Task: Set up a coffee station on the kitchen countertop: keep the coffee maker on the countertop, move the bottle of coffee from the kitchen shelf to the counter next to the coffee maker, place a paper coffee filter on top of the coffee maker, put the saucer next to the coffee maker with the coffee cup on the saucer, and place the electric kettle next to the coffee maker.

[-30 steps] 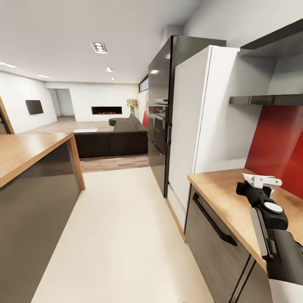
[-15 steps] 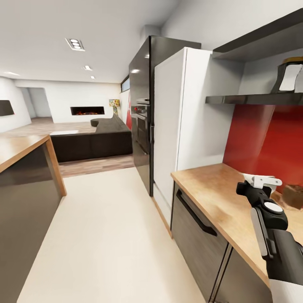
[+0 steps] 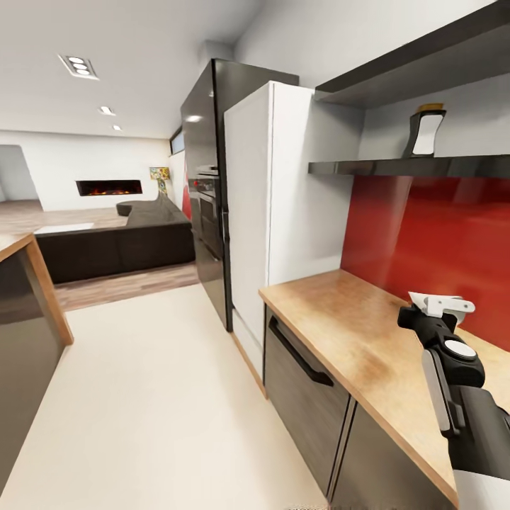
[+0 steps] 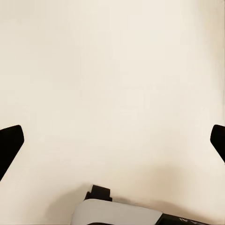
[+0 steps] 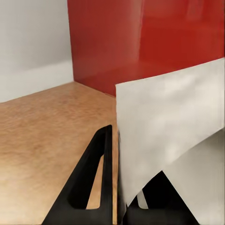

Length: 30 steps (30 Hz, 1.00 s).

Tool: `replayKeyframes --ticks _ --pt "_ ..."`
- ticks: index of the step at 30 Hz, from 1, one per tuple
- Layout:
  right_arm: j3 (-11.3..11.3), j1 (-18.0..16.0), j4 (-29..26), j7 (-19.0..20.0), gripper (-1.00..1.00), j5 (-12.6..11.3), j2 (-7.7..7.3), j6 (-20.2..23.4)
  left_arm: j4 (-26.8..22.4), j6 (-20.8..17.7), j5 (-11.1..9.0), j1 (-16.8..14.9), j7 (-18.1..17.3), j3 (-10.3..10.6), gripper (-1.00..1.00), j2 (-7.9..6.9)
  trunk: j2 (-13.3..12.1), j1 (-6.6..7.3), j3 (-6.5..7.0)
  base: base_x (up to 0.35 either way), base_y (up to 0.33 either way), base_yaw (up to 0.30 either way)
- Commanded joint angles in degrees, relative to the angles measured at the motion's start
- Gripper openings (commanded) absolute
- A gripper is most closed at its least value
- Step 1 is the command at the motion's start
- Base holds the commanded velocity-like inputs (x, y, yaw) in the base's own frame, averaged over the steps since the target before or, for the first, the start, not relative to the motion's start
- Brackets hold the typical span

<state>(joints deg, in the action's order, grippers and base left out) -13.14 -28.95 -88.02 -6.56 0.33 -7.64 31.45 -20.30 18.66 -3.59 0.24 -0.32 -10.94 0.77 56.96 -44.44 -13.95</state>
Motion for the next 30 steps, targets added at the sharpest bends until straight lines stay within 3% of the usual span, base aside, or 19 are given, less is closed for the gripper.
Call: replayKeyframes --ticks 1,11,22,30 --pt "0.04 -0.05 -0.05 -0.03 -1.00 -0.24 -0.01 0.28 -0.10 0.06 -0.37 0.03 -0.03 0.02 1.00 0.02 0.05 -0.01 -0.07 0.000 0.000 -0.278" --pt "0.04 -0.05 -0.05 -0.08 -1.00 -0.24 -0.01 0.28 -0.10 0.06 -0.32 0.03 -0.05 0.04 1.00 0.02 0.05 -0.01 -0.07 -0.010 0.000 -0.276" --pt "-0.03 -0.05 -0.05 -0.10 -1.00 -0.24 -0.01 0.19 -0.10 0.06 -0.28 0.03 -0.10 0.13 1.00 0.02 0.05 -0.01 -0.07 -0.296 0.000 -0.052" --pt "-0.04 -0.05 -0.05 -0.12 -1.00 -0.21 -0.01 0.19 -0.10 0.06 -0.30 0.03 -0.06 0.06 1.00 0.02 0.05 -0.01 -0.07 -0.133 0.000 -0.212"
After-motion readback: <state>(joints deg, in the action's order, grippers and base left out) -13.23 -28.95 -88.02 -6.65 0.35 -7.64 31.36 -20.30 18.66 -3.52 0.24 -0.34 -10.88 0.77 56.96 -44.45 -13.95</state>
